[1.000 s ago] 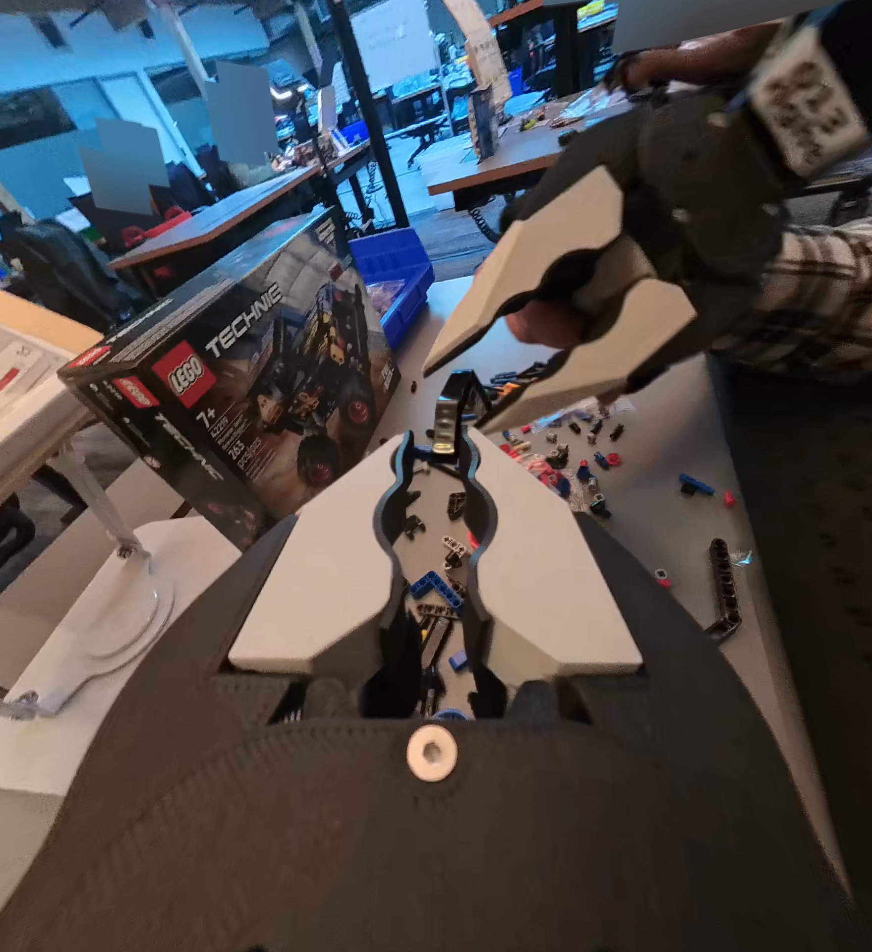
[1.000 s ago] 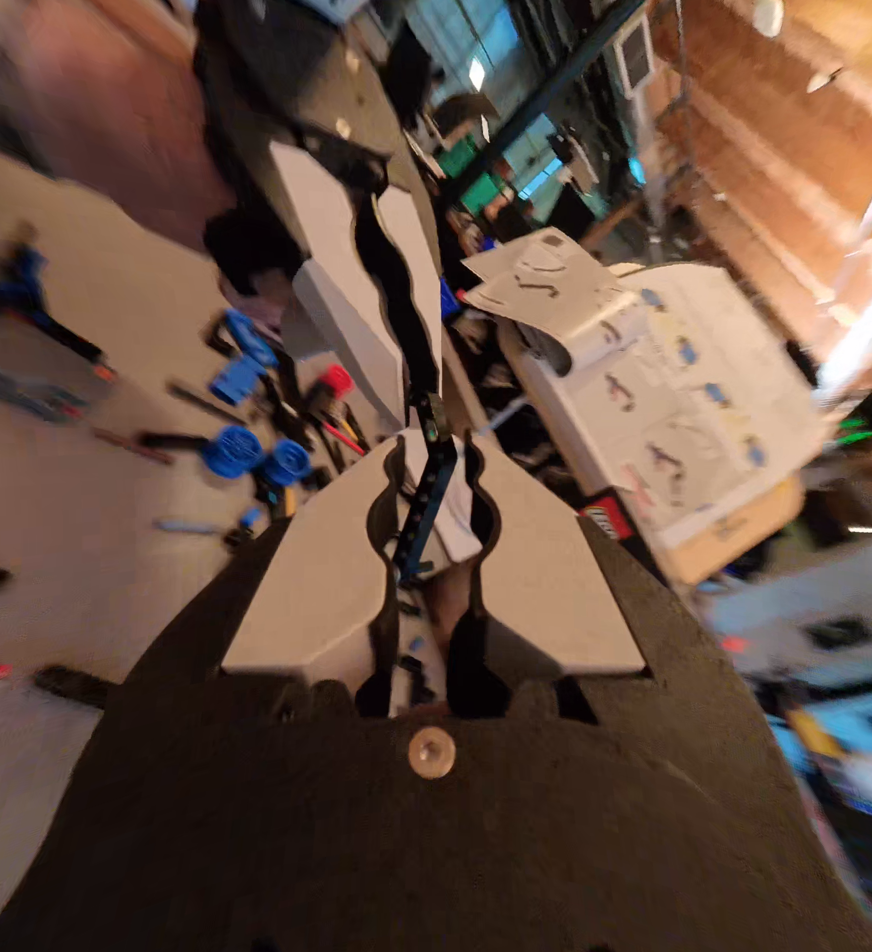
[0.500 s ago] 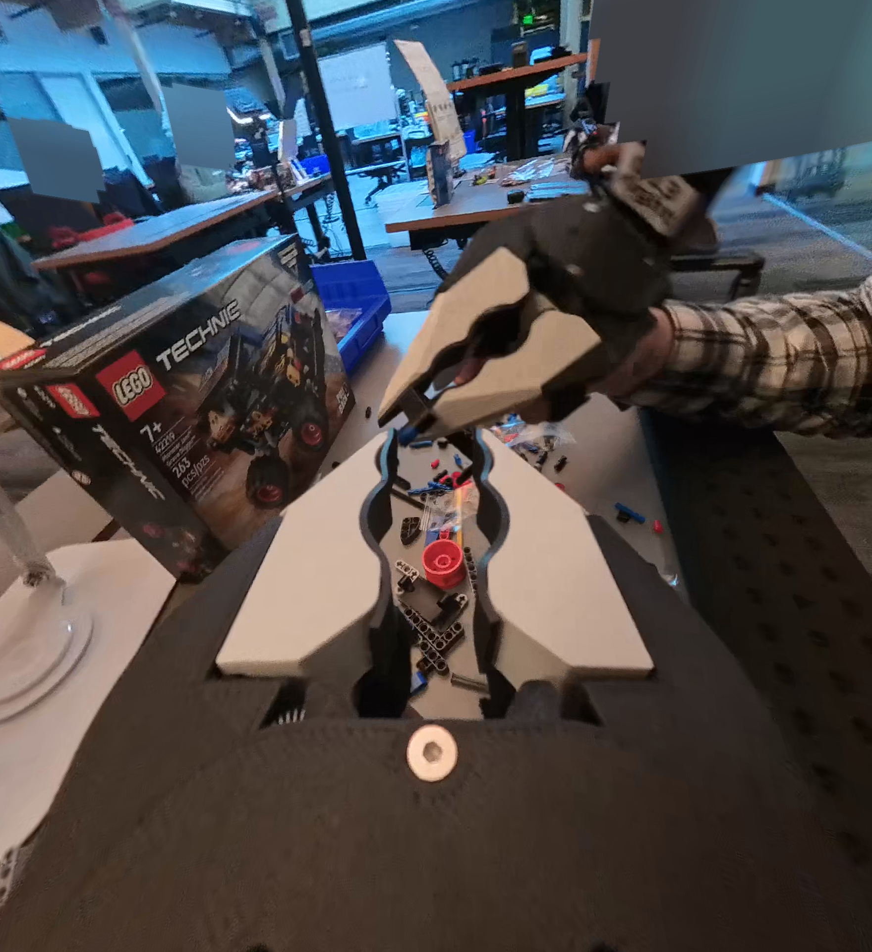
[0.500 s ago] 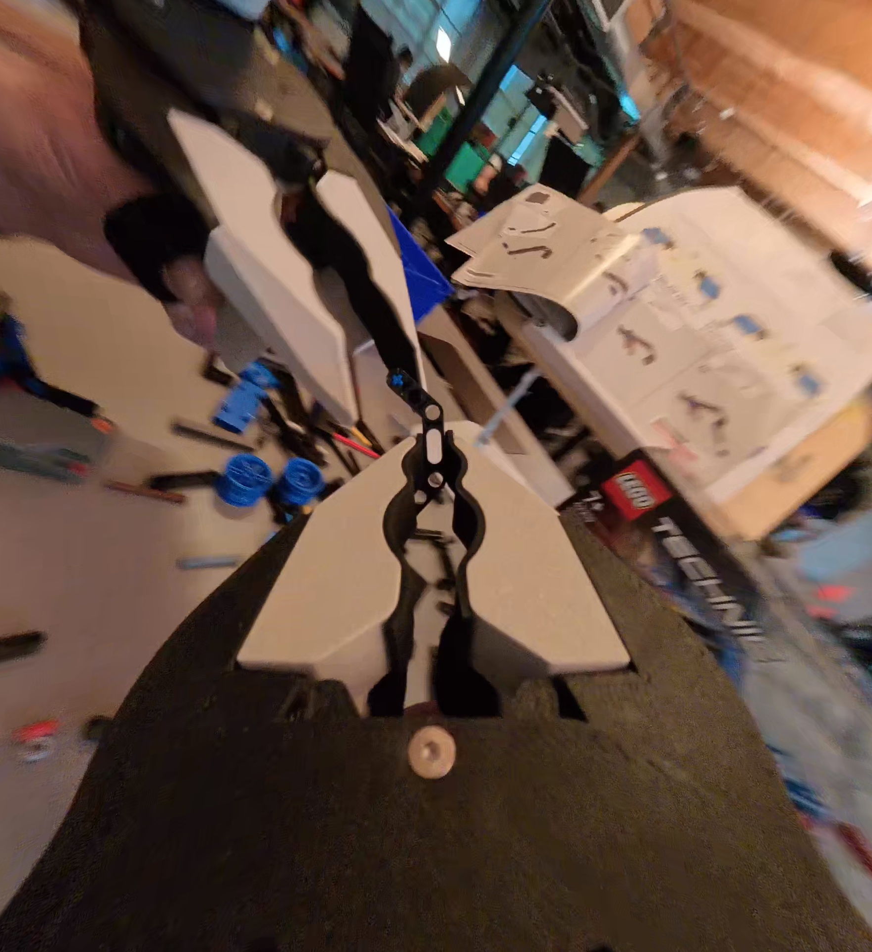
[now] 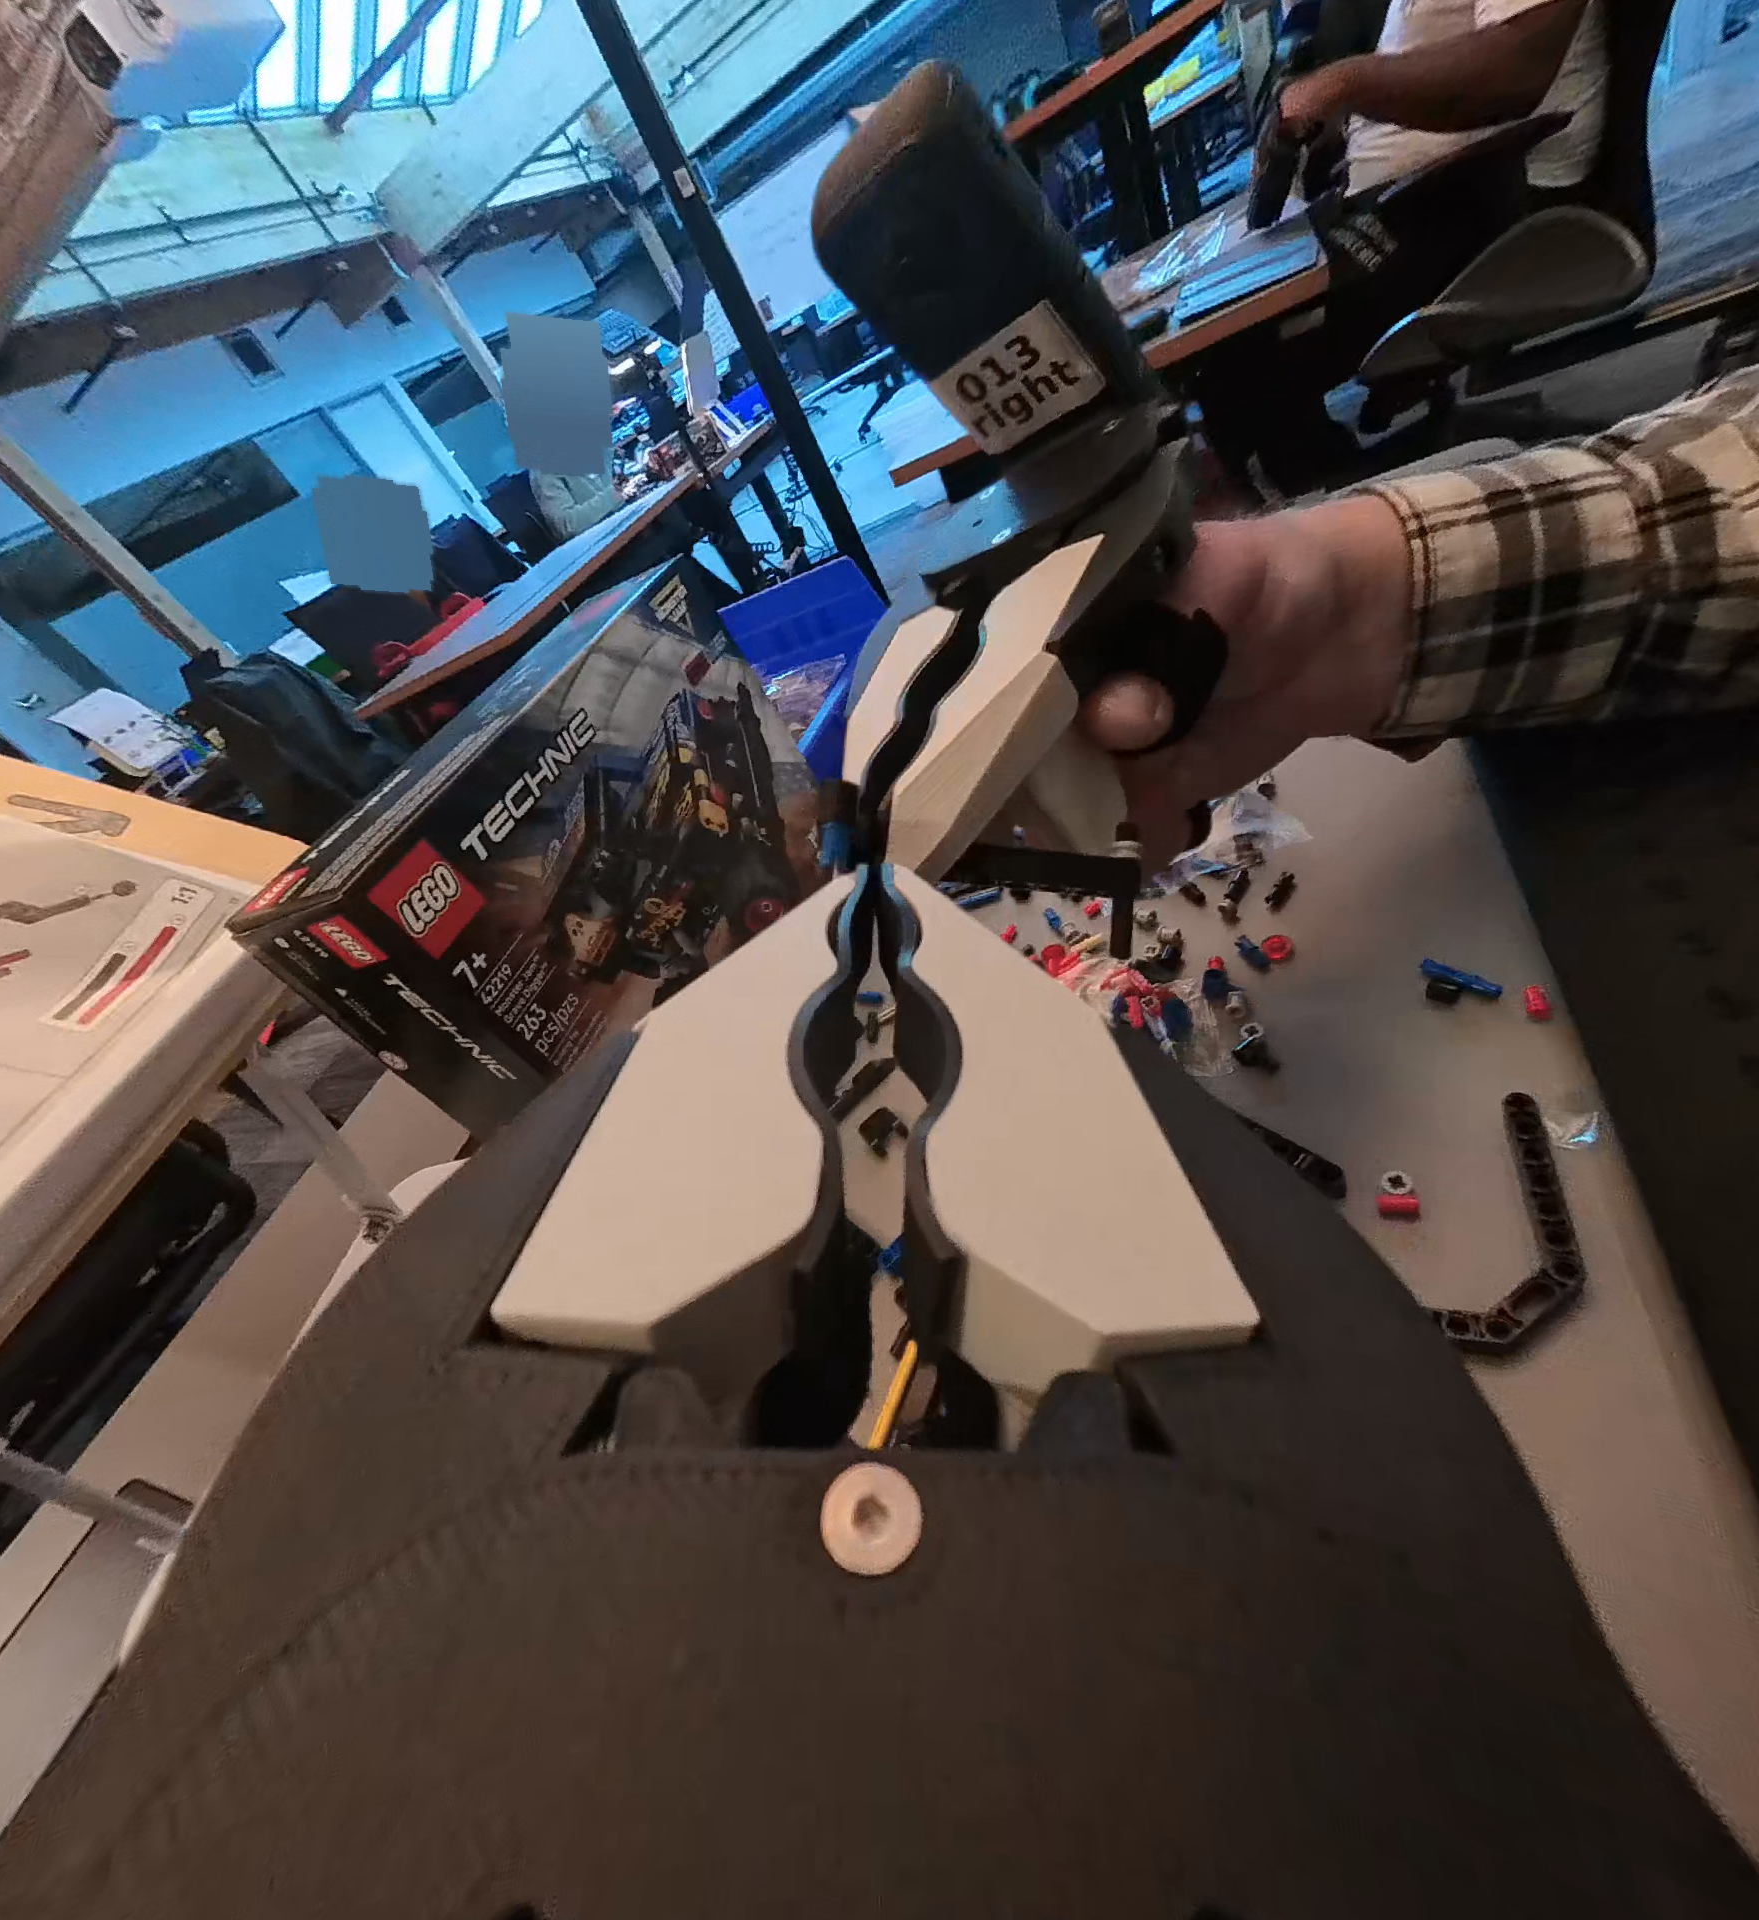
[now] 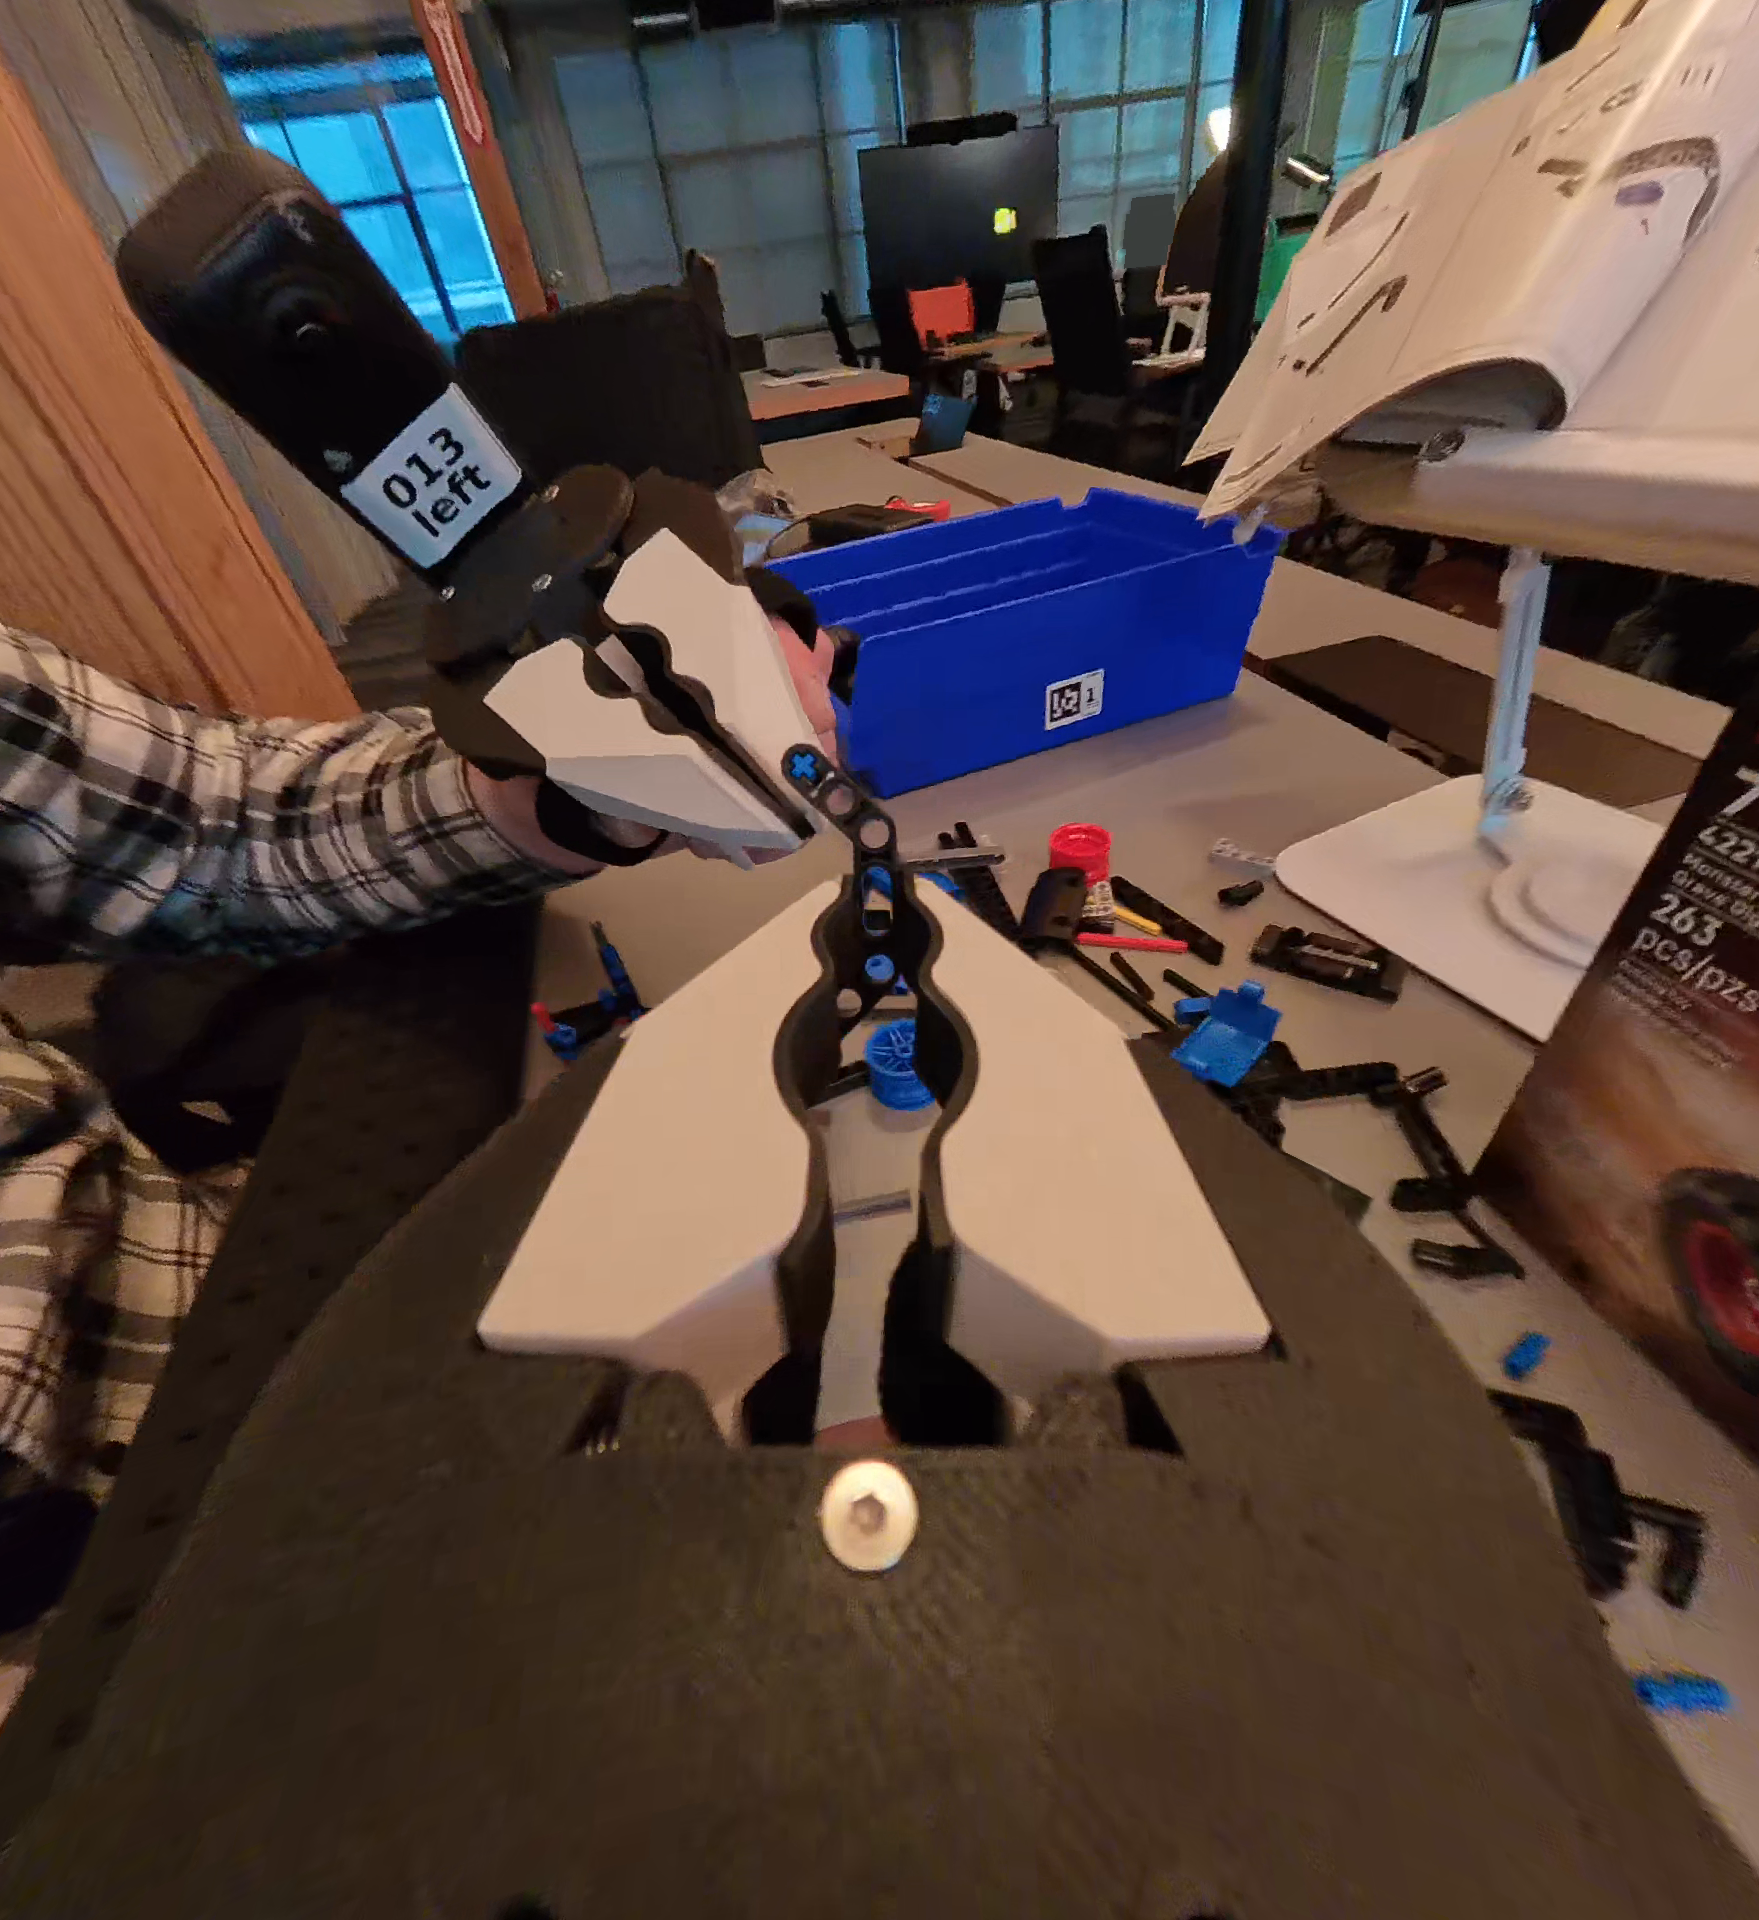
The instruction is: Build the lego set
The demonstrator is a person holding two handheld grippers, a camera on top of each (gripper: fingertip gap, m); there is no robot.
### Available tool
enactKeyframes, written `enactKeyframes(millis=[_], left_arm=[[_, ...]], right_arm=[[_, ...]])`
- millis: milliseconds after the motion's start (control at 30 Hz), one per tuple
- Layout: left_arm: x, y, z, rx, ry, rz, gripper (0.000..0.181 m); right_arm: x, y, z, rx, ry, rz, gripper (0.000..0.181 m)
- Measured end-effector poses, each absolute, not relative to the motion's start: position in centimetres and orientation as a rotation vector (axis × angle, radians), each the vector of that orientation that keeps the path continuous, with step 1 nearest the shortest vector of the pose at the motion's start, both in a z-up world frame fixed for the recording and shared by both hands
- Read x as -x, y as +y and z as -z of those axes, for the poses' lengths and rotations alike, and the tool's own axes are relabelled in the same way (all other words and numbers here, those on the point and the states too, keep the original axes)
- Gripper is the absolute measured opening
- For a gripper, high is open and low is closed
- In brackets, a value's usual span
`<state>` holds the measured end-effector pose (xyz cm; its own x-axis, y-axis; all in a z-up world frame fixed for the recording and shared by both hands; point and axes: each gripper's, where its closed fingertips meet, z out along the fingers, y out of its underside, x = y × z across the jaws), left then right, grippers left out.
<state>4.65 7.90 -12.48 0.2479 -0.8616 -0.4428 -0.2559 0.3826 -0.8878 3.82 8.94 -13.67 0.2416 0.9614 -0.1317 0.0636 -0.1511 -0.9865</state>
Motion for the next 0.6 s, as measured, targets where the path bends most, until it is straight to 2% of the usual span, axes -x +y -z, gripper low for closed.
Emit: enactKeyframes(millis=[100, 200, 300, 600], left_arm=[[-4.6, 8.3, 12.8, 1.147, 1.297, 0.515, 0.000], [-4.4, 8.9, 12.5, 1.143, 1.270, 0.474, 0.015], [-4.5, 9.0, 12.5, 1.132, 1.273, 0.430, 0.020], [-4.5, 9.3, 12.3, 1.107, 1.267, 0.353, 0.015]], right_arm=[[-3.7, 8.8, 13.5, 1.478, -1.000, -1.141, 0.004], [-3.7, 8.8, 13.3, 1.484, -0.975, -1.195, 0.004], [-3.9, 9.0, 13.5, 1.503, -0.947, -1.255, 0.005], [-3.6, 8.7, 14.0, 1.525, -0.954, -1.322, 0.005]])
